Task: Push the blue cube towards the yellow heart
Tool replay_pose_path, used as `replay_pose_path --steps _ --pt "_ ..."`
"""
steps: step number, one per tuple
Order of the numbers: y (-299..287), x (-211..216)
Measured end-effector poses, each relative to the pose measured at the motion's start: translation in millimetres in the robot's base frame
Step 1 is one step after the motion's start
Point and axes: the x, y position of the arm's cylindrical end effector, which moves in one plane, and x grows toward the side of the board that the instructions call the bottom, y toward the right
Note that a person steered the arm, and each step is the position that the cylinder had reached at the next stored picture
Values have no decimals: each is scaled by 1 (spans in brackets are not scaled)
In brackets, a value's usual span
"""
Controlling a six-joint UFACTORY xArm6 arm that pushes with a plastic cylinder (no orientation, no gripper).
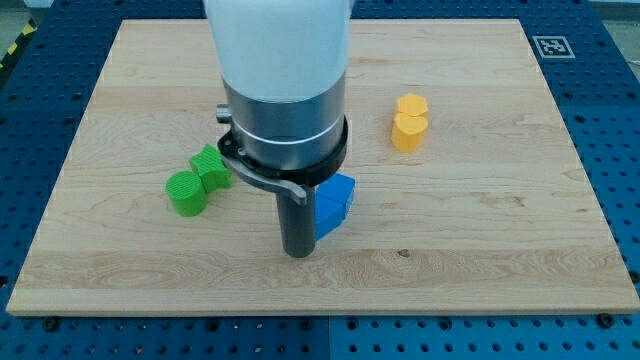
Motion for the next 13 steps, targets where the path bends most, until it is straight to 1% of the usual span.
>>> replay_pose_path --steps 1,2,3,4,5,6,7,9,10,12,13 --pt "-4 -2" --pt "-35 -19" --pt "-51 -37" --pt "-16 -37" --pt "34 -37" --pt "67 -40" --pt "59 -42" --pt "3 -62" --pt "11 -74" --pt "71 -74" --pt "90 -76"
